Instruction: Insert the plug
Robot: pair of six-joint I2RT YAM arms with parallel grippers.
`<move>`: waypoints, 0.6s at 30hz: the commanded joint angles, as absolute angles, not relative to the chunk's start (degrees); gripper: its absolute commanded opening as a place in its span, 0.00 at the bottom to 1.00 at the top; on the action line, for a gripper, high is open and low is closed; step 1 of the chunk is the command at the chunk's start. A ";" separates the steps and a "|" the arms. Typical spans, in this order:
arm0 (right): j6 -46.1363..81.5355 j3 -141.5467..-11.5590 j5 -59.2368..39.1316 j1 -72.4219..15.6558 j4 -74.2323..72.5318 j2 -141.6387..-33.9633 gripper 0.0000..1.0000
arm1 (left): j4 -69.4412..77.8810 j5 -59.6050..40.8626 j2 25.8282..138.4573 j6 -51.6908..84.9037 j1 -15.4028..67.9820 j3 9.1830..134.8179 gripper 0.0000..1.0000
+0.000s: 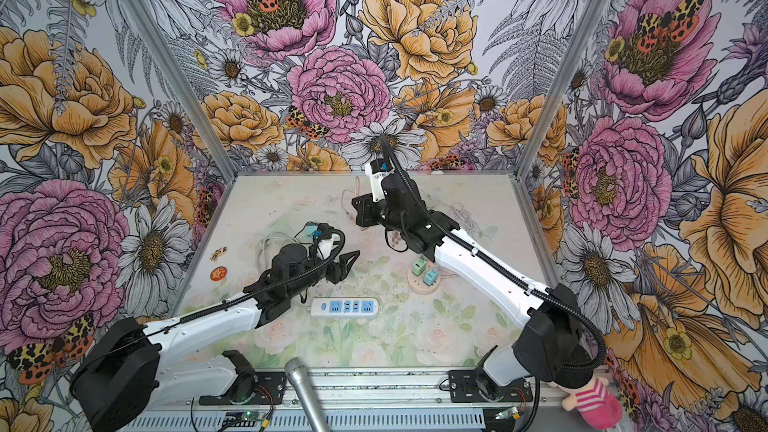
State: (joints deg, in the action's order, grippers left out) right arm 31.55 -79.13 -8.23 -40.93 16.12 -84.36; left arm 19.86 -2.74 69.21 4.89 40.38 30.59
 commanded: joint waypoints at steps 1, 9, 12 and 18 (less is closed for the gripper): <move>32.77 -78.97 -8.21 -41.54 15.39 -82.29 0.00 | 24.39 -4.35 70.02 1.59 40.95 33.18 0.63; 34.01 -78.40 -8.85 -42.25 15.46 -81.68 0.00 | 25.71 -6.11 72.80 -2.12 41.15 36.68 0.62; 34.41 -78.25 -9.04 -42.46 15.45 -81.32 0.00 | 27.36 -6.84 74.86 -3.28 41.28 37.72 0.62; 35.23 -77.98 -9.58 -42.37 15.40 -80.47 0.00 | 30.65 -6.57 77.93 -3.78 41.58 38.94 0.61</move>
State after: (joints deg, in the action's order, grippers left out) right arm 34.35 -78.06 -8.69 -42.04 16.49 -83.31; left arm 26.70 -5.43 77.41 -2.33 41.06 37.74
